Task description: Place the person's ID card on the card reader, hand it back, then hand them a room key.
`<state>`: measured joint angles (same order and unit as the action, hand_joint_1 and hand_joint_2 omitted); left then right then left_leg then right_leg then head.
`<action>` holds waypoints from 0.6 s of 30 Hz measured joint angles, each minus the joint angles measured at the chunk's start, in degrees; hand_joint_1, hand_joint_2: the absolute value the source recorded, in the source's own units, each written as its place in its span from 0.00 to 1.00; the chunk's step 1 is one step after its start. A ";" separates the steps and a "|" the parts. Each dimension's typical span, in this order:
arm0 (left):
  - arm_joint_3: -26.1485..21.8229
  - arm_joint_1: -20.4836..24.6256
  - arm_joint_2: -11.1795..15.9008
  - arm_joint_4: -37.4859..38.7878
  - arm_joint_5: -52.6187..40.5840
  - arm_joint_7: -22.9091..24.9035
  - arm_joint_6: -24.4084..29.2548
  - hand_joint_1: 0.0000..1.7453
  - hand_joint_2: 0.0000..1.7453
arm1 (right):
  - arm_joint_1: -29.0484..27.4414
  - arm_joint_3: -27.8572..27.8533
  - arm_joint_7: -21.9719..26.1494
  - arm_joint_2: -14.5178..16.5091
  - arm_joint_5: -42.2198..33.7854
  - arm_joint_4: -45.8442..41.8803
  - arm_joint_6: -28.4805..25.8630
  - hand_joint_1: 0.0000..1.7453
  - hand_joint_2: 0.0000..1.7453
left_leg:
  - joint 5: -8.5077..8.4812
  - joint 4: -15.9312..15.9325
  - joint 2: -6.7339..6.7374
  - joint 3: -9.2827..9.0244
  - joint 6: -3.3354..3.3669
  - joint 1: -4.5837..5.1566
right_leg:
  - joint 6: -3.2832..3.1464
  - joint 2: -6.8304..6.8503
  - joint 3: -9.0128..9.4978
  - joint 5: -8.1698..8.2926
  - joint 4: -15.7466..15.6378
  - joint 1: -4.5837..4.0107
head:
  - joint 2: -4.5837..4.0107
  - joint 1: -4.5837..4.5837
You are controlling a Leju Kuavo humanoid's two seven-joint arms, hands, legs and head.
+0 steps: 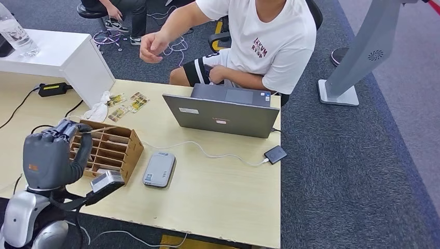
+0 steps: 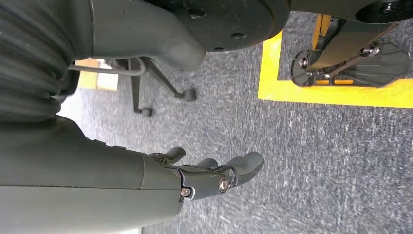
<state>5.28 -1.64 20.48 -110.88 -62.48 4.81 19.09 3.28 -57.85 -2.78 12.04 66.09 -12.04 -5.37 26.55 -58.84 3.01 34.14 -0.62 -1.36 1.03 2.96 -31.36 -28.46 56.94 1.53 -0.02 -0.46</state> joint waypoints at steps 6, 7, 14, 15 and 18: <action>-0.01 11.32 -1.09 8.96 -2.48 1.02 2.79 1.00 1.00 | 0.39 0.83 -0.12 0.00 1.99 0.02 0.13 0.00 1.00 | -0.19 0.00 0.03 0.00 0.00 0.00 | -0.02 -0.05 0.11 0.18 0.04 -0.01 | 0.00 -0.01; -0.01 12.18 -1.22 9.98 -2.55 1.03 3.02 1.00 1.00 | 0.38 0.86 -0.14 0.00 1.99 0.02 0.13 0.00 1.00 | -0.20 0.00 0.04 0.00 0.00 0.00 | -0.01 -0.07 0.10 0.19 0.04 -0.01 | 0.00 0.01; -0.02 19.04 -1.79 19.56 -2.17 1.63 1.65 1.00 1.00 | 0.60 1.94 -0.14 0.00 3.78 0.05 0.63 0.00 1.00 | -0.21 -0.01 0.02 0.04 0.01 0.00 | -0.01 -0.05 0.06 0.20 0.03 -0.01 | 0.00 -0.01; -0.03 20.29 -1.77 21.79 -2.58 1.66 1.53 1.00 1.00 | 0.68 2.11 -0.21 0.00 3.98 0.07 0.69 0.00 1.00 | -0.21 -0.01 0.04 0.03 0.01 0.00 | -0.02 -0.09 0.06 0.21 0.04 -0.01 | 0.00 0.00; -0.06 23.96 -1.76 28.54 -3.28 1.69 1.76 1.00 1.00 | 0.79 2.43 -0.47 0.00 4.10 0.14 0.73 0.00 1.00 | -0.27 -0.01 0.02 0.04 0.02 -0.02 | -0.03 -0.07 0.07 0.22 0.05 -0.03 | 0.00 0.02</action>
<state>5.22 22.32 18.73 -82.34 -65.76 6.51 20.86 4.07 -55.42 -3.25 12.04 70.20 -11.91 -4.64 26.28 -58.84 3.03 34.19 -0.59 -1.38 1.00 2.89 -31.28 -28.24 56.99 1.50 -0.02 -0.45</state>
